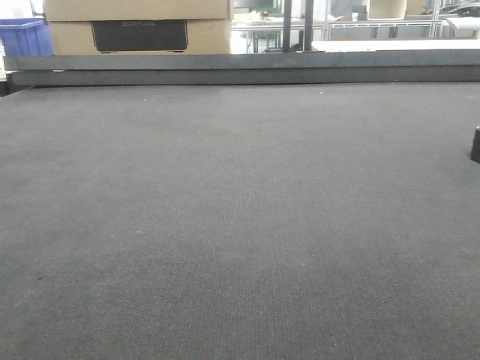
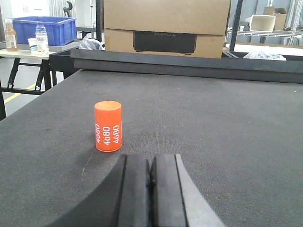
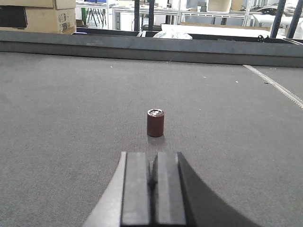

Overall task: Place cylindrical capacitor in blue bin on shelf
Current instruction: 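Reach left gripper to orange cylinder and right gripper to capacitor, then close left gripper on orange cylinder and right gripper on capacitor, then lift both held cylinders up off the table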

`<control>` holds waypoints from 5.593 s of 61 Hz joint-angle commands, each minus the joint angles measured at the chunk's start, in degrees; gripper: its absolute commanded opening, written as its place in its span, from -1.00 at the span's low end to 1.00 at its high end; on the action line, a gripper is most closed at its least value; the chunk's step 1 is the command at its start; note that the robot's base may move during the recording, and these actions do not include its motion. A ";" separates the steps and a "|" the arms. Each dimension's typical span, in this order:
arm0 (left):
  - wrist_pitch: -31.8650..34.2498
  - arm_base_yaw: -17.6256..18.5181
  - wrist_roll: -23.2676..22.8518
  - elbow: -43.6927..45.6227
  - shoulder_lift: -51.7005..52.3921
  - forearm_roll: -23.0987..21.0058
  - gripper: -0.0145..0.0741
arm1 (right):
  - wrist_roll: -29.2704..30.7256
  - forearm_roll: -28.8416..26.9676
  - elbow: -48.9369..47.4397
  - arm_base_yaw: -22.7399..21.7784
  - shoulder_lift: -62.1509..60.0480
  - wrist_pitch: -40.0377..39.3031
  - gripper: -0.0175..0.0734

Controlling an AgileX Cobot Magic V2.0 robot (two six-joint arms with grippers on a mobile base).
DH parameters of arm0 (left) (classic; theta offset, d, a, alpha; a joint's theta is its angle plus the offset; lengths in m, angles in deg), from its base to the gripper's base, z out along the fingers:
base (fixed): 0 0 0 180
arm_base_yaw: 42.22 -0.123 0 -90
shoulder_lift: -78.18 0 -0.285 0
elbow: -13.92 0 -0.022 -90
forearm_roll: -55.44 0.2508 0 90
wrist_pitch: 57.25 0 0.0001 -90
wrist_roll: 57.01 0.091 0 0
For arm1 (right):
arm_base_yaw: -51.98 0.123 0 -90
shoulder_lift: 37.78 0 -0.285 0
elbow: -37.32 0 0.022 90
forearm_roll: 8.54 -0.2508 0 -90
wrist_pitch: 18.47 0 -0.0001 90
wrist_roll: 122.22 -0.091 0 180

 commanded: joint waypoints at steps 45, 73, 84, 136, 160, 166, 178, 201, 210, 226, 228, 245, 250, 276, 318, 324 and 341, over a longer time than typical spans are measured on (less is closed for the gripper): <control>9.54 -0.11 0.00 0.12 0.32 -0.28 -0.92 | 0.34 0.45 0.17 0.11 -0.19 -2.09 -0.93; -2.81 -0.11 0.00 20.31 -3.82 2.10 -0.92 | 0.34 -0.16 -18.74 0.11 -0.19 -0.71 -0.89; -14.19 -0.11 0.00 32.95 -13.53 2.46 -0.60 | 0.34 -0.16 -31.84 0.11 8.13 4.30 0.02; -10.15 3.69 0.00 36.83 -26.15 2.22 0.68 | 0.34 0.62 -19.48 -0.10 61.25 -33.57 0.64; -10.15 3.69 0.00 36.83 -26.15 2.22 0.68 | 0.34 -4.47 -25.40 -2.89 92.06 -60.64 0.64; -10.15 3.69 0.00 36.83 -26.15 2.22 0.68 | 0.34 -3.15 -28.99 -2.89 96.75 -60.64 0.64; -10.15 3.69 0.00 36.83 -26.15 2.22 0.68 | 0.34 -1.74 -35.34 -2.89 104.58 -60.51 0.64; -10.44 3.69 0.00 36.83 -26.15 2.22 0.68 | 0.34 -0.81 -39.27 -2.89 112.12 -60.45 0.63; -10.44 3.69 0.00 36.83 -26.15 2.22 0.68 | 0.34 -0.81 -39.27 -2.89 113.13 -60.53 0.23; -11.55 3.69 0.00 36.71 -26.15 2.22 0.68 | 0.34 -0.81 -39.27 -2.89 111.43 -62.45 -0.65; -11.55 3.69 0.00 36.29 -26.19 2.22 0.68 | 0.34 -0.81 -39.13 -2.89 110.42 -62.55 -0.69; -8.23 1.18 0.00 30.09 -30.03 2.22 0.68 | 0.34 1.33 -39.01 -2.89 96.75 -58.19 -0.71; -1.82 -1.32 0.00 25.88 -32.96 1.81 0.68 | 0.34 1.45 -39.01 -2.89 89.93 -52.47 -0.71; 34.63 -6.32 0.00 18.07 -59.83 -2.10 0.68 | 0.34 1.45 -39.01 -2.78 67.53 -33.54 -0.71; 47.83 -6.50 0.00 37.12 -99.92 -7.73 0.68 | 0.34 1.45 -39.01 -2.78 65.10 -32.59 -0.71; 47.83 -6.50 0.00 39.49 -103.11 -8.33 0.68 | 0.34 1.45 -39.01 -2.78 65.10 -32.59 -0.71; 47.98 -6.50 0.00 43.46 -107.93 -8.33 0.68 | 0.34 1.45 -39.01 -2.78 65.10 -32.59 -0.71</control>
